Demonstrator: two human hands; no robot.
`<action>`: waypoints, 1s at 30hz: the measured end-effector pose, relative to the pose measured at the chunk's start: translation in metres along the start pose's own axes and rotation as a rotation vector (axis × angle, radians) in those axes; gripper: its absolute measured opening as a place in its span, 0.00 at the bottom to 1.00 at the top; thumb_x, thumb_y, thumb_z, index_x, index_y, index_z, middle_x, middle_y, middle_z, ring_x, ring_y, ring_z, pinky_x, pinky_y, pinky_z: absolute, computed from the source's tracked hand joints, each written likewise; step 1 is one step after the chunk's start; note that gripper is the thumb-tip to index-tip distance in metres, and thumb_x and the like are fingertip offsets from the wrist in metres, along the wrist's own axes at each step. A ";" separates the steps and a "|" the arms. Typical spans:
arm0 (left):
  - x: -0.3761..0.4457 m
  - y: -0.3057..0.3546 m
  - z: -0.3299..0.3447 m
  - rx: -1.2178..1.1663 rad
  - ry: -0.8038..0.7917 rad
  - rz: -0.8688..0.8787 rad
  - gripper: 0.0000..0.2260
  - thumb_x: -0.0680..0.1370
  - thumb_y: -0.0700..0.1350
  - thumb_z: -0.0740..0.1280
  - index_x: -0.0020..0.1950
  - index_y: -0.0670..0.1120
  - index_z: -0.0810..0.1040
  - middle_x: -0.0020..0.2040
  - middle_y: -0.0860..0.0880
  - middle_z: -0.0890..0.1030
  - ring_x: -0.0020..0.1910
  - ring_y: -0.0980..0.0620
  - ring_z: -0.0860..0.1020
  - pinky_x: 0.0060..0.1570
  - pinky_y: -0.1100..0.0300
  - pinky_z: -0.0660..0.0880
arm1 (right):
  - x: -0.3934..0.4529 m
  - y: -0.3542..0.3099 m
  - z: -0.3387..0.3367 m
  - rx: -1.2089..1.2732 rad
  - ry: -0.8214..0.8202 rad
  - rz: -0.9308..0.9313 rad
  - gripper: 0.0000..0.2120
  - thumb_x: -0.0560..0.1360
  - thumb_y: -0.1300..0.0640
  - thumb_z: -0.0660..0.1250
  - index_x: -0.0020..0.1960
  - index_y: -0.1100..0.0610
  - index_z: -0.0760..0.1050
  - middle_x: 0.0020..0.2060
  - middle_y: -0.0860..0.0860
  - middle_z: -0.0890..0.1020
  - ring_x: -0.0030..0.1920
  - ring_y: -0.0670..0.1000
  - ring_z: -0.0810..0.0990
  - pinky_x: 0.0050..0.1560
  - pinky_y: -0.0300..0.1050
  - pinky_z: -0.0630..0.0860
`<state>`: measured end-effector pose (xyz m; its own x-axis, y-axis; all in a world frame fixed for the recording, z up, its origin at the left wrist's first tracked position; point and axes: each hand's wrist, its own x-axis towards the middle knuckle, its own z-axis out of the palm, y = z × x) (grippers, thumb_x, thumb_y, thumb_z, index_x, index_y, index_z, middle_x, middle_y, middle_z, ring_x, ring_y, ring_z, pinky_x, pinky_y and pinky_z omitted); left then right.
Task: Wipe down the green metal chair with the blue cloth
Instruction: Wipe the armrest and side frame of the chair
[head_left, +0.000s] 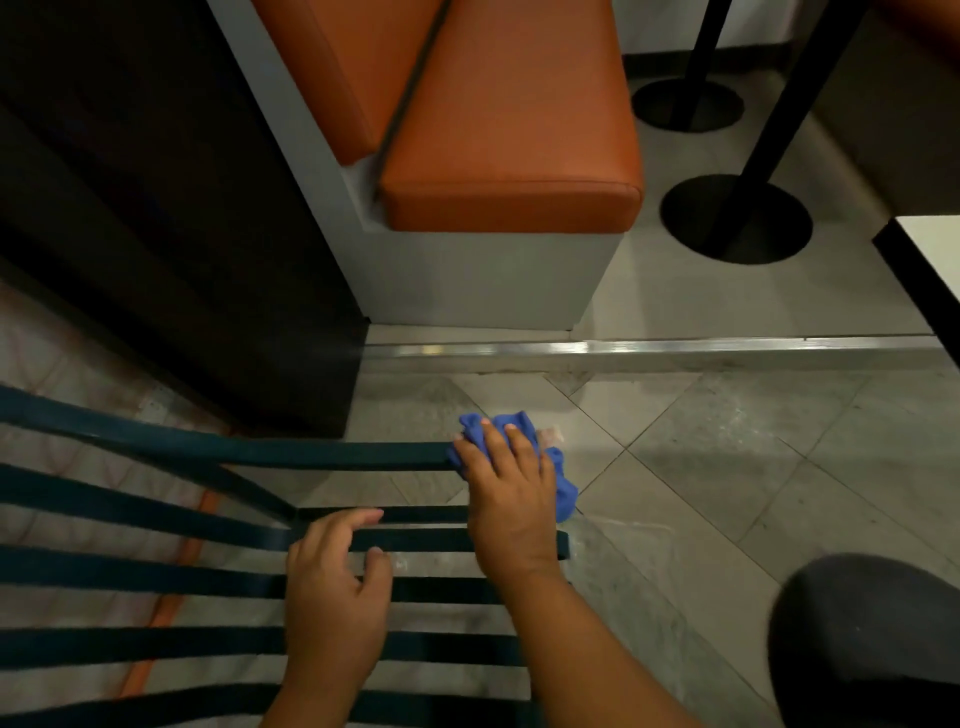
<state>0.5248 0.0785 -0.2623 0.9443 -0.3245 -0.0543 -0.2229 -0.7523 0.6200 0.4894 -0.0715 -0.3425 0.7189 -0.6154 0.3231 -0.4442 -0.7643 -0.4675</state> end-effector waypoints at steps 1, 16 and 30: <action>-0.004 -0.002 -0.007 -0.017 -0.021 -0.005 0.13 0.76 0.39 0.65 0.56 0.54 0.75 0.55 0.54 0.73 0.60 0.51 0.70 0.56 0.53 0.70 | -0.003 0.009 -0.003 0.063 0.006 0.060 0.28 0.68 0.65 0.73 0.66 0.51 0.73 0.65 0.53 0.76 0.67 0.57 0.72 0.68 0.58 0.67; -0.053 0.015 -0.094 -0.162 -0.218 -0.071 0.14 0.78 0.44 0.64 0.59 0.61 0.72 0.62 0.55 0.73 0.63 0.54 0.71 0.64 0.51 0.70 | -0.019 -0.036 -0.112 1.694 -0.508 1.192 0.22 0.82 0.45 0.54 0.63 0.62 0.72 0.55 0.67 0.80 0.54 0.64 0.82 0.55 0.58 0.76; -0.022 -0.050 -0.201 0.055 0.036 -0.064 0.17 0.79 0.46 0.63 0.68 0.55 0.70 0.68 0.50 0.71 0.65 0.49 0.69 0.63 0.51 0.68 | 0.017 -0.055 -0.073 0.429 -0.267 0.803 0.24 0.79 0.55 0.63 0.74 0.54 0.61 0.68 0.62 0.64 0.64 0.63 0.70 0.64 0.56 0.68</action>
<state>0.5638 0.2392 -0.1346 0.9648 -0.2552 -0.0637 -0.1742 -0.8012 0.5724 0.4873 -0.0541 -0.2515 0.4059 -0.8215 -0.4004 -0.6629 0.0370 -0.7478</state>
